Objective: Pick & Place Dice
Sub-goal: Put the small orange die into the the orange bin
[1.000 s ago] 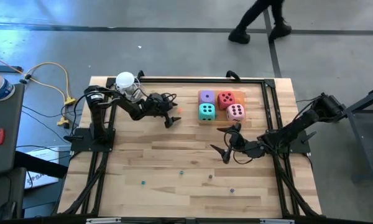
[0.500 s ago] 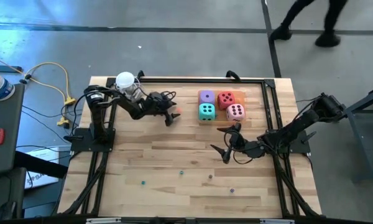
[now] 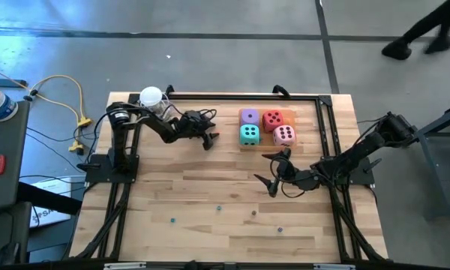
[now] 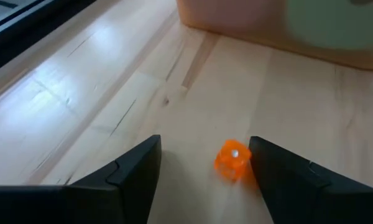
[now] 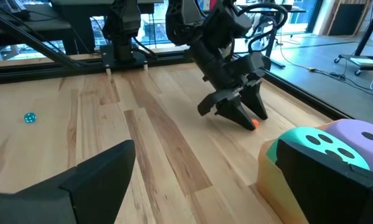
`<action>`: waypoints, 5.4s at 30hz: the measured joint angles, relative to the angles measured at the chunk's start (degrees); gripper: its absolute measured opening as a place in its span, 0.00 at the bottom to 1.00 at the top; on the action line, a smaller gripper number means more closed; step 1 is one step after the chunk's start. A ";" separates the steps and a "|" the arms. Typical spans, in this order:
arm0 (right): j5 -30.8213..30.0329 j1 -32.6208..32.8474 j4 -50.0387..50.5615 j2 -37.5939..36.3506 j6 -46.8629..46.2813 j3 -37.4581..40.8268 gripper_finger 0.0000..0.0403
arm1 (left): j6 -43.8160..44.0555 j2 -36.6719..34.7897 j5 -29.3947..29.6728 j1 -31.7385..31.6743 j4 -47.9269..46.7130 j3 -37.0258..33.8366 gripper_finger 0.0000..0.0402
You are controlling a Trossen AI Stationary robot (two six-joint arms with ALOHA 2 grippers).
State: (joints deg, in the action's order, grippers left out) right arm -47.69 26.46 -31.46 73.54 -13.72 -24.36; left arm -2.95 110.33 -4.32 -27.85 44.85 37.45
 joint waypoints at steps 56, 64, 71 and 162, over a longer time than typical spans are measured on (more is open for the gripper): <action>0.14 -2.60 1.12 0.00 -2.90 0.00 0.95 | -1.11 -18.02 0.74 10.98 1.52 1.45 0.13; 0.11 -2.60 -0.51 0.00 -2.81 0.00 0.95 | 0.78 -8.99 1.22 9.63 1.69 11.76 0.13; 0.11 -2.56 -0.50 0.00 -2.56 0.00 0.95 | 1.80 -0.84 -0.50 9.61 0.54 20.08 0.13; 5.93 -4.48 1.19 0.02 -5.53 -0.02 0.95 | 17.87 9.52 4.22 -6.72 -44.77 43.54 0.82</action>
State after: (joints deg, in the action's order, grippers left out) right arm -41.76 21.98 -30.27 73.56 -19.25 -24.38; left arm 14.92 119.85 -0.10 -34.56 0.08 80.99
